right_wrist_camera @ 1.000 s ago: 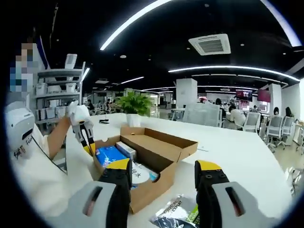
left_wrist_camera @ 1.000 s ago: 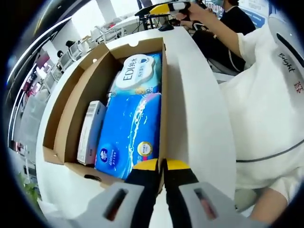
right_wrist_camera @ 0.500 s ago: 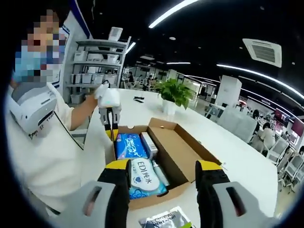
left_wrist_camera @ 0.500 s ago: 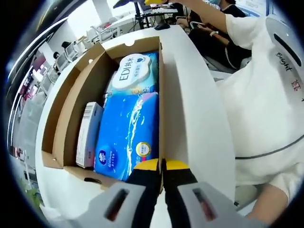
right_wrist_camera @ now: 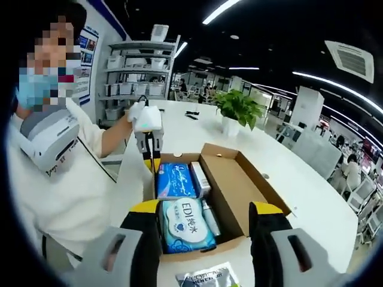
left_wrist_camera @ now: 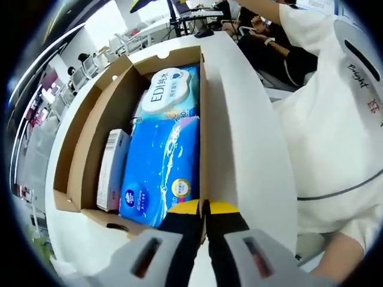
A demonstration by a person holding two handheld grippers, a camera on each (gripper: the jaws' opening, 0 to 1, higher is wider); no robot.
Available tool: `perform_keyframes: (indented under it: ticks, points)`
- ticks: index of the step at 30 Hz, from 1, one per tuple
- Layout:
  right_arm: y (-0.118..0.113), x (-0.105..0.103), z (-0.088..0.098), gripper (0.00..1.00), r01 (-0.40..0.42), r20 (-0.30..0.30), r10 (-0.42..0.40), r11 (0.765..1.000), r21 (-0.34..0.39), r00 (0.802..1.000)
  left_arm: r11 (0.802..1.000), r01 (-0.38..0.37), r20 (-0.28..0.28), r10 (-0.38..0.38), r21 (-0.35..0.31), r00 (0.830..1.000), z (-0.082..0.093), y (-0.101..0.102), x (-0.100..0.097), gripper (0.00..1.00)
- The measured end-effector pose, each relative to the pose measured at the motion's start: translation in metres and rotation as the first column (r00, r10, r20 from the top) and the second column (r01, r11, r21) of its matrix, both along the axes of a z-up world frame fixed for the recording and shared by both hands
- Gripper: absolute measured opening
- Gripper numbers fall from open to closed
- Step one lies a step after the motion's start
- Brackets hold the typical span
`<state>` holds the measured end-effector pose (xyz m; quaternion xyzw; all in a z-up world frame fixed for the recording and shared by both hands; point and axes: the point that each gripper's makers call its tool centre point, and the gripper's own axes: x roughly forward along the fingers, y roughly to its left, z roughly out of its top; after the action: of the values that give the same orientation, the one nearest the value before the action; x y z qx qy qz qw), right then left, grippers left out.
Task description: Operate the shoe box by opening the lid, removing the specified soft item, and placing it in the target area until the item is outside and the box remains undamaged.
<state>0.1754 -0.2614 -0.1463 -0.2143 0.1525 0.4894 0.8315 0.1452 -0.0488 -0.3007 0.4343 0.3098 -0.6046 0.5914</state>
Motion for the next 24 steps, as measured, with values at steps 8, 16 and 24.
perform_keyframes:
  ticks: [8, 16, 24]
  points:
    - [0.016, 0.007, -0.022, 0.59, -0.048, -0.075, 0.035, 0.981, -0.186, 0.997, 0.999, 0.033, -0.016, -0.034, -0.013, 0.999, 0.000, 0.000, -0.001, 0.01]
    - [0.032, 0.018, -0.031, 0.58, -0.092, -0.169, 0.042, 0.951, -0.297, 0.985, 0.999, 0.034, -0.004, -0.034, -0.016, 0.999, 0.000, -0.001, -0.001, 0.02]
    - [0.056, 0.009, -0.059, 0.63, -0.193, -0.223, 0.121, 0.921, -0.339, 0.967, 1.000, -0.004, -0.026, 0.004, 0.016, 1.000, -0.001, 0.001, 0.000, 0.01]
